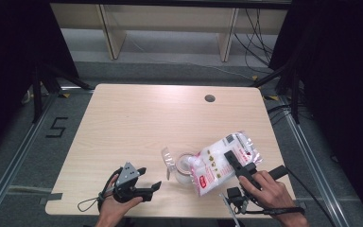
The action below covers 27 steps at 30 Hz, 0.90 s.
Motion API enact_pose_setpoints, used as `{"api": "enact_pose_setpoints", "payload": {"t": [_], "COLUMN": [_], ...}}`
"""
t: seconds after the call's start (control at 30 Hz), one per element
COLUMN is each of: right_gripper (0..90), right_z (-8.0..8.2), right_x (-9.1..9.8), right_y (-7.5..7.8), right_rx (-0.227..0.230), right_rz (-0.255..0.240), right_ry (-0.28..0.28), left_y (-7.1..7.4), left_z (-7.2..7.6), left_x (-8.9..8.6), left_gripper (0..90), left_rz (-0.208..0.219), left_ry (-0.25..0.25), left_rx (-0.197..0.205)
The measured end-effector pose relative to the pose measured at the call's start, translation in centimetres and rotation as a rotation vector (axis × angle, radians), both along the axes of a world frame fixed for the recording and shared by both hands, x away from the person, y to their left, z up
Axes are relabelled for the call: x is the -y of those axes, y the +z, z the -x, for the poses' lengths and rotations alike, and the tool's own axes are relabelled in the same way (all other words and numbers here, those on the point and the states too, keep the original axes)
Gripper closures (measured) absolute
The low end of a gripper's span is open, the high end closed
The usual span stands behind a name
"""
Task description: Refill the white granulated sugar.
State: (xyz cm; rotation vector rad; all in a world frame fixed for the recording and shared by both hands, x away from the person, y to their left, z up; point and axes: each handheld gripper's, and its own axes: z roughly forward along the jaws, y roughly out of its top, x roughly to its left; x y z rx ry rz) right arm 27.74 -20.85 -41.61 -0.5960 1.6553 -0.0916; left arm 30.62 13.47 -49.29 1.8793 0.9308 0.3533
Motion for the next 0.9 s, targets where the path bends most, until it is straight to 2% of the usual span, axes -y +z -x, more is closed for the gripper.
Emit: {"api": "enact_pose_setpoints", "payload": {"t": [0.9], "right_gripper": [73.6], "right_z": [-0.02], "right_x": [0.02], "right_y": [0.06], "right_rx": [0.004], "right_rz": [0.000], "right_ry": [0.006], "left_y": [0.01], "left_z": [0.01], "left_x": [0.00], "left_gripper": [22.9], "left_rz": [0.001], "left_ry": [0.000], "left_rx": [0.000]}}
